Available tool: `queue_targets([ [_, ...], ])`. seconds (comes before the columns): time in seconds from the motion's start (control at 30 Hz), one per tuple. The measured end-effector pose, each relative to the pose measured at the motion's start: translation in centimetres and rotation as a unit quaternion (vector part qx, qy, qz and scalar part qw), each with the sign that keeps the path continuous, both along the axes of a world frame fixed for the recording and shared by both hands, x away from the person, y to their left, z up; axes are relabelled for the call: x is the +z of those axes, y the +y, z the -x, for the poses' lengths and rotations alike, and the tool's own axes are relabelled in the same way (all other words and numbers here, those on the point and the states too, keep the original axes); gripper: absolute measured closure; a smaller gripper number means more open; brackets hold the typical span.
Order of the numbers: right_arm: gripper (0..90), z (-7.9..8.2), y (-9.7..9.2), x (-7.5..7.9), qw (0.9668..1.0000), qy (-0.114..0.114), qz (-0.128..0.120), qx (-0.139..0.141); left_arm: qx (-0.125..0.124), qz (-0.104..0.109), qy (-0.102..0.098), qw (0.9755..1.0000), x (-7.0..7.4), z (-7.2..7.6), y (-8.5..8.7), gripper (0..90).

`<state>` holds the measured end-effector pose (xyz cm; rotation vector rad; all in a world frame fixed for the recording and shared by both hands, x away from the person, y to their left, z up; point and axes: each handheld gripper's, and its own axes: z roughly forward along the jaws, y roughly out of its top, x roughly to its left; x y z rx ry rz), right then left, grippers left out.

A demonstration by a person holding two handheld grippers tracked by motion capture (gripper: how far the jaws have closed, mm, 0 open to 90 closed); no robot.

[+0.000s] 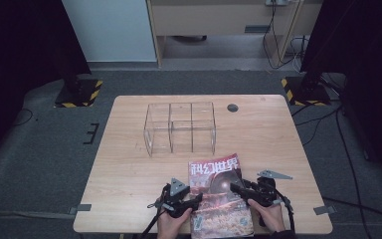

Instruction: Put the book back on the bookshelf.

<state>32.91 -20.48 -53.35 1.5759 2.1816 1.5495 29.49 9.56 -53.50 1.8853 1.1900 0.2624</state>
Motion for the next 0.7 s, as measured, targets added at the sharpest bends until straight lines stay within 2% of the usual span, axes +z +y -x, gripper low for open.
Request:
queue_targets([
  [0.1,39.5,-0.2,0.1,-0.1,1.0,-0.004,-0.002,-0.002,-0.001,0.001,0.001,1.0,0.0,-0.1,0.0,41.8],
  [0.17,38.9,-0.3,0.2,-0.3,1.0,-0.004,0.005,-0.005,-0.001,0.0,0.0,1.0,0.0,-0.1,0.0,41.9],
  [0.27,40.6,-0.3,0.2,-0.2,0.9999,0.0,-0.009,-0.01,-0.001,-0.002,0.0,1.0,0.0,-0.1,0.0,41.7],
  [0.37,42.5,-0.2,0.3,-0.2,0.9999,0.006,0.004,-0.014,-0.002,-0.001,0.0,1.0,0.0,-0.1,0.0,41.8],
  [0.43,45.2,-0.2,0.4,-0.5,0.9995,0.016,0.025,-0.013,-0.002,-0.001,0.0,1.0,0.0,-0.1,0.0,41.7],
  [0.57,48.2,-0.1,0.6,-0.3,0.9991,0.009,0.039,-0.015,-0.002,-0.001,0.0,1.0,0.0,-0.1,0.0,41.6],
  [0.63,53.7,0.1,0.5,0.1,0.9994,0.003,0.03,-0.014,-0.002,0.001,0.0,1.0,0.0,-0.1,0.0,41.6],
  [0.7,57.3,0.2,0.5,0.5,1.0,-0.001,0.001,0.0,-0.002,0.002,0.001,1.0,0.0,-0.2,0.1,41.6],
])
